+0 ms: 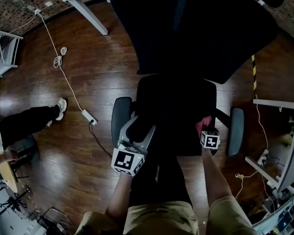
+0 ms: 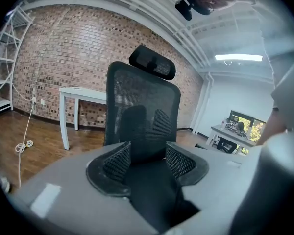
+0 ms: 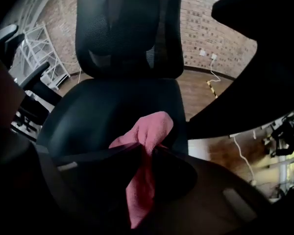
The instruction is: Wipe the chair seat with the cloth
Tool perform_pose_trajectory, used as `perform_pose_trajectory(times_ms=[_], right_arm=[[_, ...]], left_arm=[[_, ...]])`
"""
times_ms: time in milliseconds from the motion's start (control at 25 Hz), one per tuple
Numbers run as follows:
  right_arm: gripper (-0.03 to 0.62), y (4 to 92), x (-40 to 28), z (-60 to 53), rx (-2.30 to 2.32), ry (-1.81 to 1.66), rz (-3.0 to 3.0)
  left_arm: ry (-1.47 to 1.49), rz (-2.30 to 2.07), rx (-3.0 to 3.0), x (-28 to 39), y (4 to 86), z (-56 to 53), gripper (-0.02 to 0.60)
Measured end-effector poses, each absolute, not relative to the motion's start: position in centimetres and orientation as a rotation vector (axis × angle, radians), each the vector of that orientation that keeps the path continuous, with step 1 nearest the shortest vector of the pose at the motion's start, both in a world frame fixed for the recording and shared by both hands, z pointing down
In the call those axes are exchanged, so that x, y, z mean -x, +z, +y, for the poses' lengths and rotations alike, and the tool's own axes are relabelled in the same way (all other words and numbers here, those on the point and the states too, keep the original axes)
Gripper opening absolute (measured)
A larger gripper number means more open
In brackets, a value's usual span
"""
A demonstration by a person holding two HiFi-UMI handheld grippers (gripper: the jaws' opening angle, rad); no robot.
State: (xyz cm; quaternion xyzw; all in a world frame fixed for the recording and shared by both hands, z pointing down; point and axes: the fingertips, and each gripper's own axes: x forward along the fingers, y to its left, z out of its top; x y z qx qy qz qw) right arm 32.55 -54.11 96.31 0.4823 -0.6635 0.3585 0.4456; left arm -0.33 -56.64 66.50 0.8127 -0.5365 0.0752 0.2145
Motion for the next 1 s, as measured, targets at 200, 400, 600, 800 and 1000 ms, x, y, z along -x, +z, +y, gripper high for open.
perform_pose_trajectory(times_ms=[200,400,600,800,1000], right_arm=[[0.078,95.6,-13.4,-51.8,-0.898,0.981,-2.010],[0.078,92.2,6.0,-45.4,-0.520,1.217,-2.244],[0.078,94.9,5.5,-42.4,-0.453,1.096,-2.099],[0.078,99.8,-16.4,-46.1,-0.861,1.002,-1.815],[0.077,96.2,-32.4,-50.5,-1.074,0.795,-1.702]], left_arm=[[0.255,-1.538,-2.234,2.1,65.6,-56.0,0.205],[0.291,-1.546,-2.242,2.7,65.3,-55.1,0.204],[0.299,-1.547,-2.241,3.8,65.0,-54.9,0.204],[0.267,-1.518,-2.260,2.8,65.0,-55.0,0.204],[0.242,-1.500,-2.289,1.4,64.9,-55.7,0.204]])
